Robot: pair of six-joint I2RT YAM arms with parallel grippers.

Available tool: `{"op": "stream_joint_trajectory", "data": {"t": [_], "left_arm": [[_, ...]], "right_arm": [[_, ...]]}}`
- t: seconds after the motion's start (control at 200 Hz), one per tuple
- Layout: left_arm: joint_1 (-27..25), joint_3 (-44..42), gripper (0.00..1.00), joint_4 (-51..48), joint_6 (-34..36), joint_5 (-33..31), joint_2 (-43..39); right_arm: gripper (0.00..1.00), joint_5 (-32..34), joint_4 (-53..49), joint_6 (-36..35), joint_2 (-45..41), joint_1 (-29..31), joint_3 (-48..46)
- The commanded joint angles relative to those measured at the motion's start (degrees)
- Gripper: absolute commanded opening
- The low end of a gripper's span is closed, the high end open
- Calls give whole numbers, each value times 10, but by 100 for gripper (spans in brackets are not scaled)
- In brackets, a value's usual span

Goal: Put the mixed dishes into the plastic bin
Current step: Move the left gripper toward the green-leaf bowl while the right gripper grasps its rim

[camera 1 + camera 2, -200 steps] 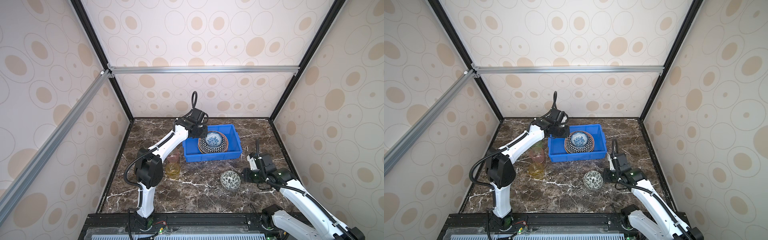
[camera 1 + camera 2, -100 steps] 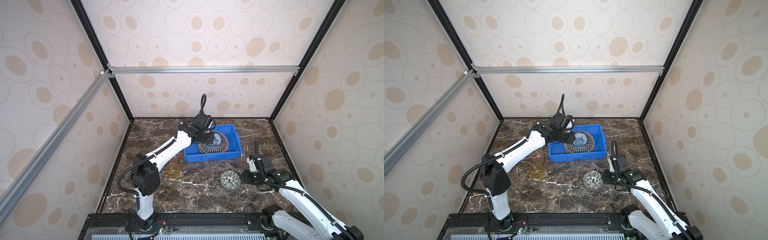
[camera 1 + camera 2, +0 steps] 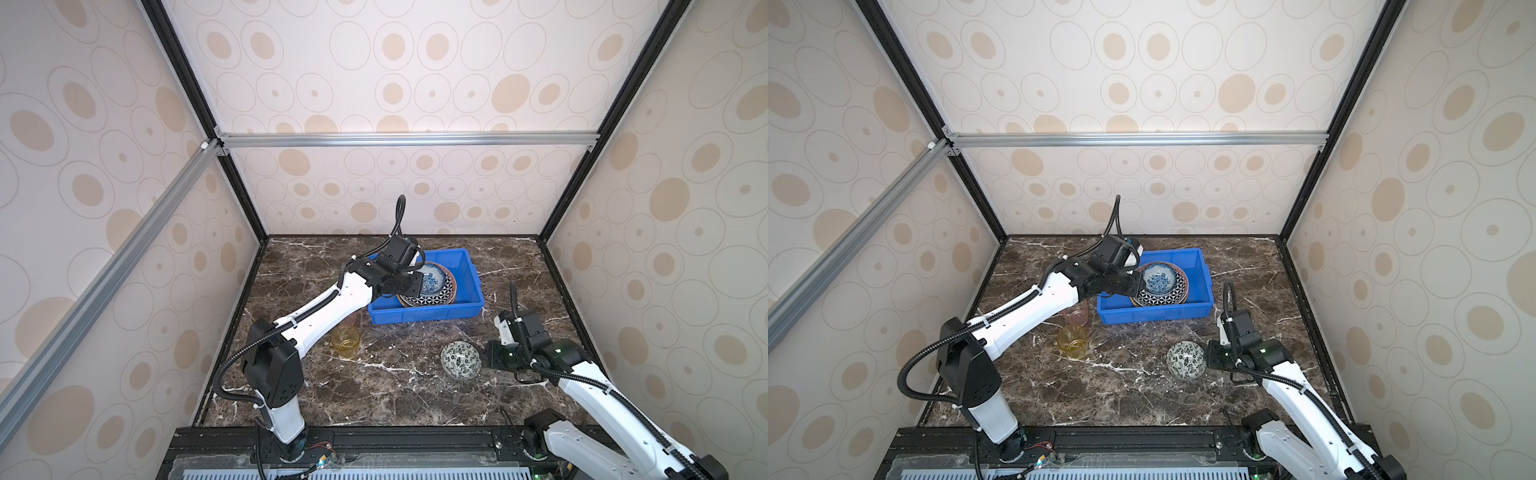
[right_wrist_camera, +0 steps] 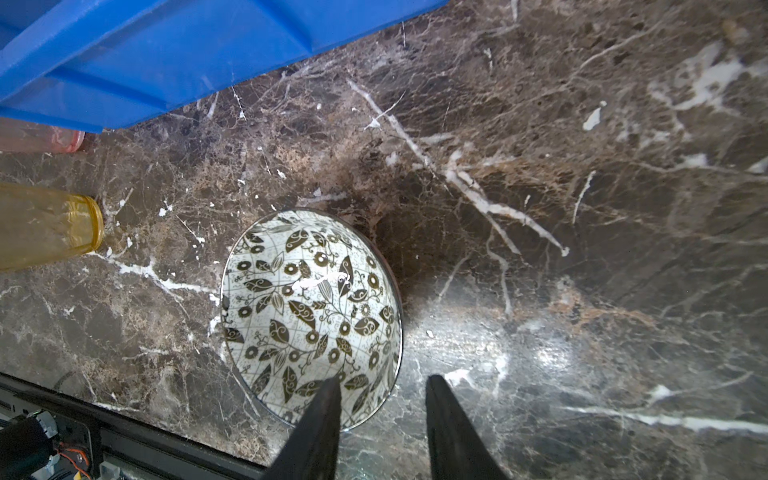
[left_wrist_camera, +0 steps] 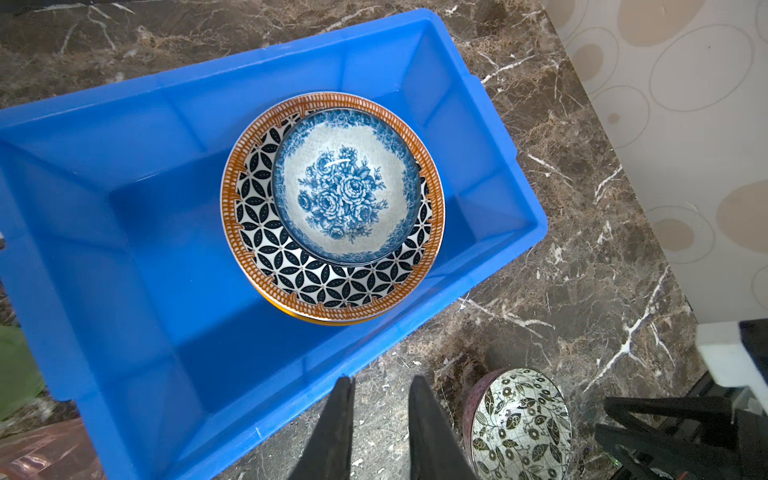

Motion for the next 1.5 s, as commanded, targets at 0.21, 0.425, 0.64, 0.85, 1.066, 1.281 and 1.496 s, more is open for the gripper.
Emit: {"op": "stream_joint_trajectory", "data": {"t": [0.21,0.425,0.64,0.85,1.066,1.281,1.496], "left_arm": [[-12,-33,24,13,-7,2,-35],[-20,-45,23,5,-2,7,-37],[-25,-61,23,3,2,9,-51],[-29,-69,21,1,4,20,-54],[-32,-81,20,-1,4,18,-61],[-34,-98,20,9,-3,25,-62],[-37,-115,20,15,-7,28,-64]], "right_arm": [[37,4,-9,9,-2,2,-12],[36,1,5,7,14,2,-14],[35,-1,18,5,36,2,-14],[33,-1,33,7,49,2,-19],[32,-1,47,5,72,2,-21],[32,2,65,6,88,2,-26],[29,3,76,6,108,2,-28]]}}
